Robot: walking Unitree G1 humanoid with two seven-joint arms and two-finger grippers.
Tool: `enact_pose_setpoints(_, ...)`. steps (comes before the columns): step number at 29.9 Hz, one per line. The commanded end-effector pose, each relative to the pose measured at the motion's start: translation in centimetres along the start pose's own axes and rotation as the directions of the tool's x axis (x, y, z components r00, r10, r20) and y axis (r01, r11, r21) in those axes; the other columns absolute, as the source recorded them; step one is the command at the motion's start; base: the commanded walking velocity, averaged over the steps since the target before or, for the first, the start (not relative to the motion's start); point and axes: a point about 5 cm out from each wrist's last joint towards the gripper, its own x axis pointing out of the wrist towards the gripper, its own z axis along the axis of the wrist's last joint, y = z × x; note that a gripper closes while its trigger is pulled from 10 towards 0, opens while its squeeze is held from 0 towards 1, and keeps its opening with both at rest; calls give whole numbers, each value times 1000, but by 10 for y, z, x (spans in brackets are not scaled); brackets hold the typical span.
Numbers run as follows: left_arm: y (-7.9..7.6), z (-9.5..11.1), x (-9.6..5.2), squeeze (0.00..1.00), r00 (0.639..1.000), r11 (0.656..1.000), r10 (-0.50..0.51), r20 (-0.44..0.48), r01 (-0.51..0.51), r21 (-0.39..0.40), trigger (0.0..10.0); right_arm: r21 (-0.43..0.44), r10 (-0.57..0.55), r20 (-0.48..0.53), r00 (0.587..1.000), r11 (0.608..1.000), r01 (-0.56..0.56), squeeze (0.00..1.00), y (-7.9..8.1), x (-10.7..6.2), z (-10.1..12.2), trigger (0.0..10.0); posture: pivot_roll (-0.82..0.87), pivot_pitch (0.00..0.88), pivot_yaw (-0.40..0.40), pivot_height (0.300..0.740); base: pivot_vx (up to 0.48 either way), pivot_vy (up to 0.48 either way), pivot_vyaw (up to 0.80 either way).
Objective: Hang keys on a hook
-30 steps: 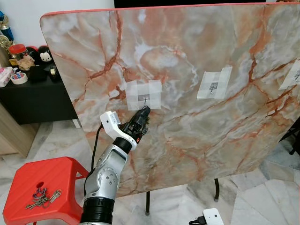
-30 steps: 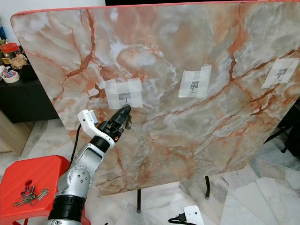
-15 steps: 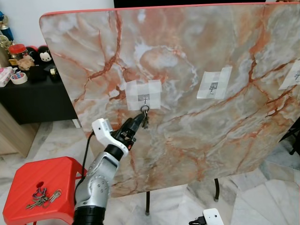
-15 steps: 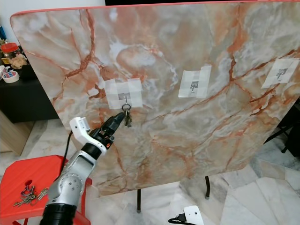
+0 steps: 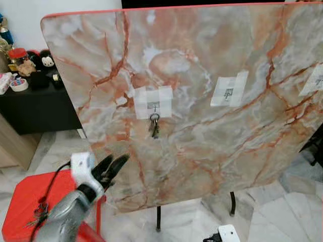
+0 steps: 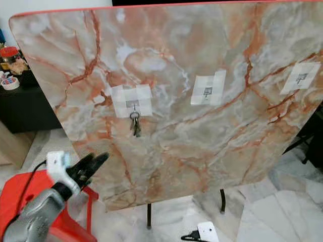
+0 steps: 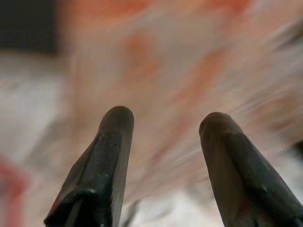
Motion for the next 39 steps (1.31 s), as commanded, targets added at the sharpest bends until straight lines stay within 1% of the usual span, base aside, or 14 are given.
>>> enact_pose_setpoints(1,13,-17,-3,0,996,994,66,-67,-60,87,10000,17,-1,-3,1000,1000,1,0,2,0,-2,10000,77,0,-15,740,0,0,0)
enact_pose_setpoints(3,20,-39,-5,0,983,982,94,-161,-65,178,10000,20,2,-3,1000,1000,-2,0,4,0,-2,10000,70,0,-4,740,0,0,0)
enact_pose_setpoints(6,25,-68,-8,0,951,976,130,-279,-72,208,10000,51,3,1,1000,999,-3,0,7,0,-4,10000,46,0,15,740,0,0,0)
enact_pose_setpoints(7,26,-71,-8,0,948,975,135,-289,-74,211,10000,55,3,1,1000,998,-3,0,7,0,-4,10000,46,0,15,740,0,0,0)
enact_pose_setpoints(10,30,-86,-8,0,922,973,198,-333,-145,177,10000,82,0,1,1000,997,0,0,10,1,-5,10000,39,0,29,740,0,0,0)
enact_pose_setpoints(14,42,-108,-15,0,855,946,324,-404,-280,166,10000,146,-14,0,1000,989,14,0,12,1,-6,10000,38,0,28,740,0,0,0)
enact_pose_setpoints(15,47,-113,-18,0,835,931,364,-413,-344,125,10000,181,-24,1,1000,983,24,0,13,1,-7,10000,35,0,26,740,0,0,0)
enact_pose_setpoints(17,48,-125,-26,0,791,913,402,-462,-388,130,10000,247,-46,-1,999,968,45,0,13,1,-8,10000,38,0,23,740,0,0,0)
enact_pose_setpoints(19,46,-134,-32,0,764,912,404,-503,-376,163,10000,283,-64,-3,998,957,62,0,13,1,-8,10000,27,0,24,740,0,0,0)
enact_pose_setpoints(21,34,-156,-43,0,724,935,355,-591,-286,211,10000,356,-112,-7,994,928,107,0,12,1,-10,10000,4,0,26,740,0,0,0)
enact_pose_setpoints(25,24,-166,-45,0,708,935,351,-613,-297,194,10000,431,-168,-6,986,889,154,0,8,0,-11,10000,2,0,13,740,0,0,0)
enact_pose_setpoints(32,16,-174,-46,0,697,937,347,-627,-290,196,10000,433,-166,8,986,889,146,0,4,-1,-10,10000,16,0,-10,740,0,0,0)
enact_pose_setpoints(35,20,-175,-51,0,687,934,354,-634,-298,198,10000,433,-164,12,986,890,142,0,3,-1,-10,10000,16,0,-10,740,0,0,0)
enact_pose_setpoints(39,36,-174,-65,0,668,924,377,-642,-322,208,10000,423,-154,19,988,897,131,0,3,-1,-9,10000,19,0,-10,740,0,0,0)
